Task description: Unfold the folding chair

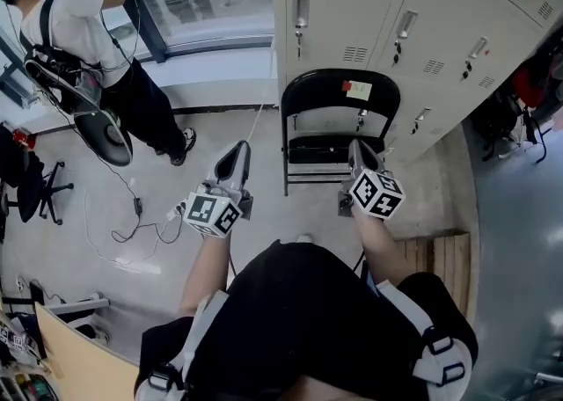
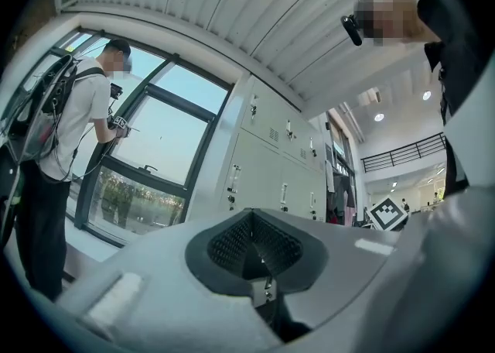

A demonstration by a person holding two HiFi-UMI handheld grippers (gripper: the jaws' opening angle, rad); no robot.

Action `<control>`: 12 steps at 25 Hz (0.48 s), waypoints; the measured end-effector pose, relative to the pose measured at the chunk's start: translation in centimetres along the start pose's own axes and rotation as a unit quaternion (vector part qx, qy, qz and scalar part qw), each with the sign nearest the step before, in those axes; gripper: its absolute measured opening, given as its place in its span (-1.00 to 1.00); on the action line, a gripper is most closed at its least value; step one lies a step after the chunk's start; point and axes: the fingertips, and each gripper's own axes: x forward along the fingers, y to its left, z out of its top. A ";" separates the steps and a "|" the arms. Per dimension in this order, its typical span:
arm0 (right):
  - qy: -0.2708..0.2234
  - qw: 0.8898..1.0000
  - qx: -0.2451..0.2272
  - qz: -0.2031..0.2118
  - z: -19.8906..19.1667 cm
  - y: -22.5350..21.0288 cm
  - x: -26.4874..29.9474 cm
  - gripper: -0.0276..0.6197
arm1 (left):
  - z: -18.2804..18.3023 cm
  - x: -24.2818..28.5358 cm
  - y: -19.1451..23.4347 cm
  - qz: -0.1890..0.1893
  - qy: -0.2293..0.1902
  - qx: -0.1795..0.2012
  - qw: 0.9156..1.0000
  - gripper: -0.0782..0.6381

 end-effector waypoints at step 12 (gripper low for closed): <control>0.026 1.000 0.006 -0.015 -0.2 -2.9 3.5 -0.90 | -3.3 6.1 0.5 -0.019 0.027 0.009 0.999 -0.77</control>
